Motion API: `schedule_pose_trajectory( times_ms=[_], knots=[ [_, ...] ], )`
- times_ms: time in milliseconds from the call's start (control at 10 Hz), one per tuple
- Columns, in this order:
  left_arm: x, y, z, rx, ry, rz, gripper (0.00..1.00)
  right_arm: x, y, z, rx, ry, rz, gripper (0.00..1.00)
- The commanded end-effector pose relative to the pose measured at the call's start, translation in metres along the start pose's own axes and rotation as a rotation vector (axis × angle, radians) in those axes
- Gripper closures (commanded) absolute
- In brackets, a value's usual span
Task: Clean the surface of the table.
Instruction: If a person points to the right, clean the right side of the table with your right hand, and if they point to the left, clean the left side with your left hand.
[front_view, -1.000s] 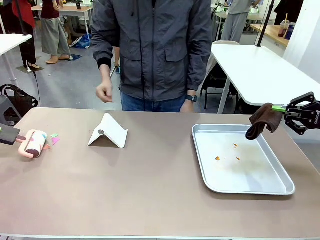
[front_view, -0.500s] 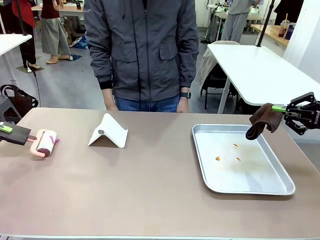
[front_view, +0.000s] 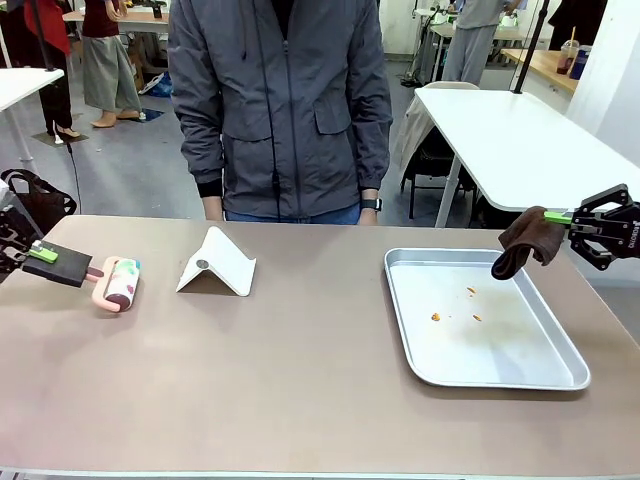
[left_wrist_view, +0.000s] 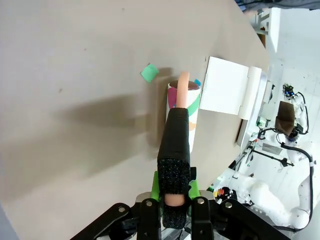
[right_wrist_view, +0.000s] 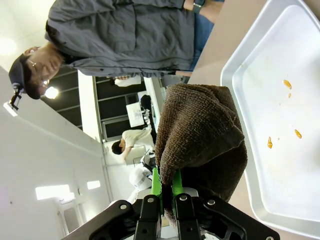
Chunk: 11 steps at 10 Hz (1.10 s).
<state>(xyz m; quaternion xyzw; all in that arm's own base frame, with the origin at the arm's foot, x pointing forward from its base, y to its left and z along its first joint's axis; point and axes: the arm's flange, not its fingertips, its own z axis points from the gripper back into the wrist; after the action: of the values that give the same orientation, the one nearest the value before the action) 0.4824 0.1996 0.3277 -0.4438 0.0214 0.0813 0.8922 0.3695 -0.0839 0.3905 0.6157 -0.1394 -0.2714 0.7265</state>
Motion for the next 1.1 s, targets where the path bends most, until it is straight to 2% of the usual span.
schedule_pose_trajectory(
  times_ms=[0,300,500,800,1000],
  knots=[
    [0.006,0.004,-0.022,0.048,0.057,0.018,0.97,-0.002,0.004,0.000,0.007,0.005,0.009,1.00],
    [0.009,-0.009,-0.018,-0.047,-0.008,-0.007,0.97,-0.002,0.004,0.000,0.007,0.005,0.009,1.00],
    [0.000,-0.013,0.002,-0.122,-0.049,-0.031,0.97,-0.002,0.004,0.000,0.007,0.005,0.009,1.00],
    [-0.043,-0.021,0.054,-0.311,-0.142,-0.177,0.97,-0.002,0.004,0.000,0.007,0.005,0.009,1.00],
    [-0.070,-0.009,0.085,-0.387,-0.149,-0.218,0.97,-0.002,0.004,0.000,0.007,0.005,0.009,1.00]
  ],
)
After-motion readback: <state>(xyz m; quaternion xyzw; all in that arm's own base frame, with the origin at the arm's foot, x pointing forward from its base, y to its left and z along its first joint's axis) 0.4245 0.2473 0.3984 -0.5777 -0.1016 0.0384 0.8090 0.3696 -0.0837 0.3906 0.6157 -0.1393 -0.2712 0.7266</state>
